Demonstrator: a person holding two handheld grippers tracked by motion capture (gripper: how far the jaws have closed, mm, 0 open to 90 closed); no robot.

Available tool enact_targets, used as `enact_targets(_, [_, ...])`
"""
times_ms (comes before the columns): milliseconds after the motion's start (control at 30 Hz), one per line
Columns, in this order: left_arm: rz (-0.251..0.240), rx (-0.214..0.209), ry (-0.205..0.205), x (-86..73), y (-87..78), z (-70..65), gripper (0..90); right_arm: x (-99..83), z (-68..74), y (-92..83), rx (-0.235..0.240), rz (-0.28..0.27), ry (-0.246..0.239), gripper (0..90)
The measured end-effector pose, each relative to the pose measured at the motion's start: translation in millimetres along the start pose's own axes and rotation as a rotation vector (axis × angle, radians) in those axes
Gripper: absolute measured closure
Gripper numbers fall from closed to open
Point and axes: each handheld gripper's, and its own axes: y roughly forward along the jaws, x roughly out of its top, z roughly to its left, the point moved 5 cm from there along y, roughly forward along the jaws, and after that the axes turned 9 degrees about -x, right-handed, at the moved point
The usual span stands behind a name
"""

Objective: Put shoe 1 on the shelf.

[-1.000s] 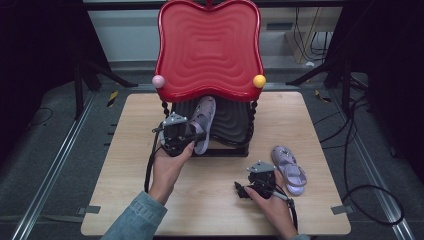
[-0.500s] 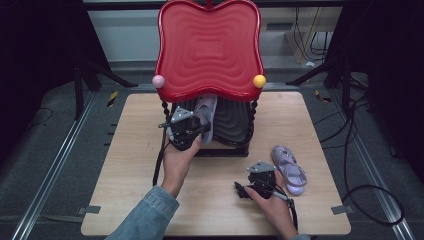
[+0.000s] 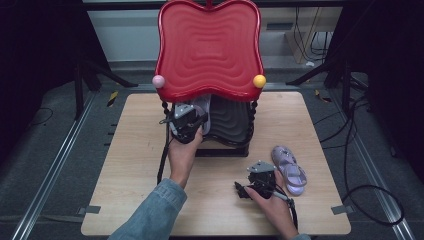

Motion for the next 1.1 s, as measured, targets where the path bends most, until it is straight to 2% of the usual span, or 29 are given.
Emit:
enact_targets(267, [0.011, 0.043, 0.011, -6.2, 7.7, 10.3, 86.3, 0.0, 0.0, 0.0, 0.000, 0.000, 0.000, 5.9])
enact_targets(633, [0.019, 0.084, 0.014, -11.0, 8.1, 17.3, 86.3, 0.0, 0.0, 0.0, 0.000, 0.000, 0.000, 5.9])
enact_targets(867, [0.023, 0.087, 0.014, -13.0, 11.6, 17.8, 86.3, 0.0, 0.2, -0.1, 0.001, 0.001, 0.002, 5.9])
enact_targets(1100, [0.027, 0.076, -0.006, -14.4, 16.7, 17.3, 86.4, 0.0, 0.3, 0.1, 0.001, 0.000, 0.003, 5.9])
